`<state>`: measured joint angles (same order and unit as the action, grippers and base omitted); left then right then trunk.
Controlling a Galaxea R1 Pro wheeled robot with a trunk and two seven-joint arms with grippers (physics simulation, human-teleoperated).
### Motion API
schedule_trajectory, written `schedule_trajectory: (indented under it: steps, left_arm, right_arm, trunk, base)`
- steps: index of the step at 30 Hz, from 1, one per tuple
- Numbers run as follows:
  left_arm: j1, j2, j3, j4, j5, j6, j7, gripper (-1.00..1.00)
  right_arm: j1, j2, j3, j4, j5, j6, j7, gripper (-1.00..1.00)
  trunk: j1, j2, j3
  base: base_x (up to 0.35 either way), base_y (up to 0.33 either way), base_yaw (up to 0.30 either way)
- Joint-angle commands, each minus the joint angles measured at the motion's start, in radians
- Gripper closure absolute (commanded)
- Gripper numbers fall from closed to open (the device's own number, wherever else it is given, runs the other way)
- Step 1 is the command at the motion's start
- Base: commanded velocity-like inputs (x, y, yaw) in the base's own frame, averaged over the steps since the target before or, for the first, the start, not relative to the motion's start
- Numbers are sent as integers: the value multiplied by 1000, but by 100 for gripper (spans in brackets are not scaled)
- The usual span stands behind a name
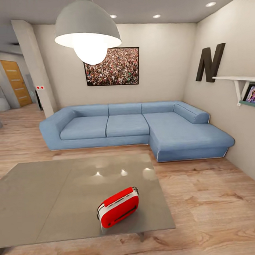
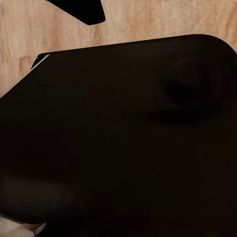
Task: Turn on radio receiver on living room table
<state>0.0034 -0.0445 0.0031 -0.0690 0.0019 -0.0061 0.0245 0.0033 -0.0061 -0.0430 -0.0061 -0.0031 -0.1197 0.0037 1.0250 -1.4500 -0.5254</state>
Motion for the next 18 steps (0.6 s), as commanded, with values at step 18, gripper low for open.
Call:
schedule_trajectory:
  steps: [18]
  left_arm:
    - [0,0,0,0,0,0,0,-100]
  right_arm:
    - [0,0,0,0,0,1,1,-100]
  trunk:
    - [0,0,0]
  base:
    - [299,0,1]
